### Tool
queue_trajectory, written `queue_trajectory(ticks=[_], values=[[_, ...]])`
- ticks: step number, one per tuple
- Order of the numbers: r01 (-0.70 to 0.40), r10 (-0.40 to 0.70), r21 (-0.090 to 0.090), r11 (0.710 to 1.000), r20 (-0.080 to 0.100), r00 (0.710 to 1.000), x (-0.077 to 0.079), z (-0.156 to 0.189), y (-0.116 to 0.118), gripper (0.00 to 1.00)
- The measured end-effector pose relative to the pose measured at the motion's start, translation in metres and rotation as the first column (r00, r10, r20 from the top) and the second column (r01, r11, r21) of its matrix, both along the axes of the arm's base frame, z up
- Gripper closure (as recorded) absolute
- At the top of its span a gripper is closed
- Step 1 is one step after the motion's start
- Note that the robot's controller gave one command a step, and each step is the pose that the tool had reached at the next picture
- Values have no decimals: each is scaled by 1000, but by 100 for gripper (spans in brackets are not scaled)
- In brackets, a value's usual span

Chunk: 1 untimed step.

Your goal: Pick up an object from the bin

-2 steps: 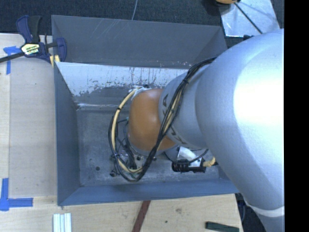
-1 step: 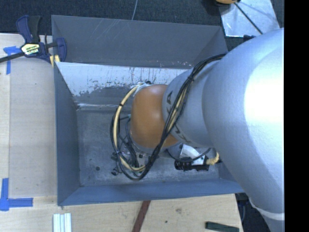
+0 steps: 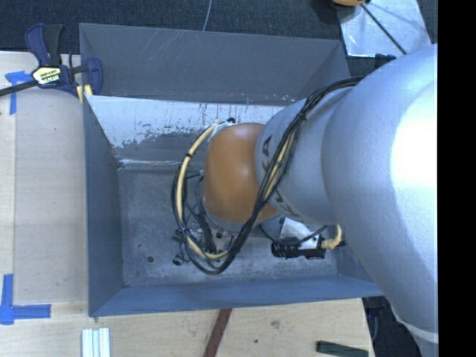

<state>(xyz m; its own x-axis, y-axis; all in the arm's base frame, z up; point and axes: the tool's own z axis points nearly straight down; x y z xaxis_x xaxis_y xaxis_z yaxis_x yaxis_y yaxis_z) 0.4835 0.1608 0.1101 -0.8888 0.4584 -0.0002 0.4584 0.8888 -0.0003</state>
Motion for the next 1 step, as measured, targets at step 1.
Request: queue_trajectory(ticks=[1], values=[[0, 0, 1, 1000, 3, 1000, 1, 11, 0, 100]])
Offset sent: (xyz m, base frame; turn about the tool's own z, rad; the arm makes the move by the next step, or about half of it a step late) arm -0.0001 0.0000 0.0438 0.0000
